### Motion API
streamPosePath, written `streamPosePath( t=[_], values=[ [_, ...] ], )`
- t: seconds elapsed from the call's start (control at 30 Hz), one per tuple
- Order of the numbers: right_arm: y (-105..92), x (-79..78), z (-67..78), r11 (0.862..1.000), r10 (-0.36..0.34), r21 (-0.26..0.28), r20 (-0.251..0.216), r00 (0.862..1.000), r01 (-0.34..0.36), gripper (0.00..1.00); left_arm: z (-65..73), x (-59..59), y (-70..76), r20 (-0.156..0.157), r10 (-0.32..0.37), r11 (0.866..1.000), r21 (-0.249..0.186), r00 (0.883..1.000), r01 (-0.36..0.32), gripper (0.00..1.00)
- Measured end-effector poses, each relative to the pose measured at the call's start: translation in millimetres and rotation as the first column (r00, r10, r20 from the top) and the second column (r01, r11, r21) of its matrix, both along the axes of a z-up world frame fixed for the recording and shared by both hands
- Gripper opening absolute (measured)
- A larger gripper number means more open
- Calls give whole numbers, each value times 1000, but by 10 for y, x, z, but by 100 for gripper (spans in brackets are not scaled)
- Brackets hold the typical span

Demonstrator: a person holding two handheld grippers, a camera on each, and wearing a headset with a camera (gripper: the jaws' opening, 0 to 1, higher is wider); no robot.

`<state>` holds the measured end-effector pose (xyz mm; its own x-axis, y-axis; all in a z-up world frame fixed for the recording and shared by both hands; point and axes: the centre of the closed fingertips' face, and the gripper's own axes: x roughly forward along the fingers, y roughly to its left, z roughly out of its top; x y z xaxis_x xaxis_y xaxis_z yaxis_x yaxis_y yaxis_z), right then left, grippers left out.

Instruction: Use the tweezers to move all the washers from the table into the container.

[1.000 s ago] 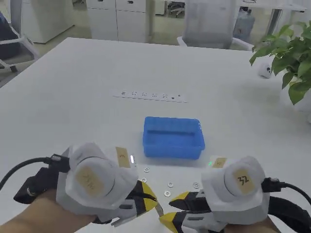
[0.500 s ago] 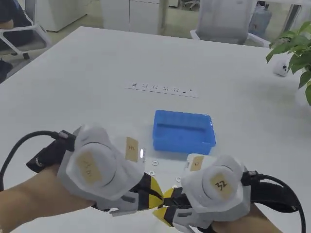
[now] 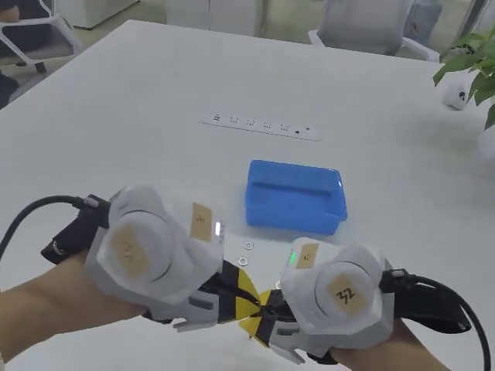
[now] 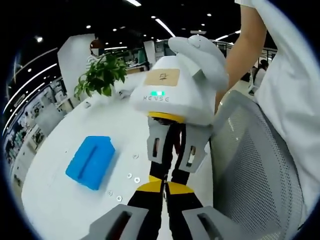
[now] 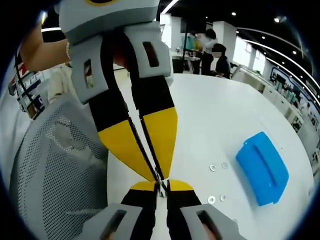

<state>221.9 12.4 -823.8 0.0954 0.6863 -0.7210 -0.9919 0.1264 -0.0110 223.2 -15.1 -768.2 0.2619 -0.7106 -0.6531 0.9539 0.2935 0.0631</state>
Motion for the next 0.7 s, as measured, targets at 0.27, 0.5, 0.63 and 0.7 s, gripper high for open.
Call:
streamPosePath(
  t=[0.27, 0.5, 0.63, 0.7],
  values=[
    [-35, 51, 5, 999, -44, 20, -13, 999, 44, 1, 99, 66, 89, -126, 320, 909, -239, 939, -342, 31],
    [-84, 201, 89, 991, -119, 61, -54, 991, 123, 1, 267, 129, 505, -32, 586, 766, -302, 809, -567, 63],
    [-107, 399, 152, 983, -166, 71, -32, 986, 167, 2, 314, 93, 720, -40, 694, 669, -334, 719, -664, 75],
    [-95, 529, 193, 973, -206, 94, -39, 978, 209, 2, 380, 83, 801, -46, 732, 615, -385, 680, -688, 78]
  ],
)
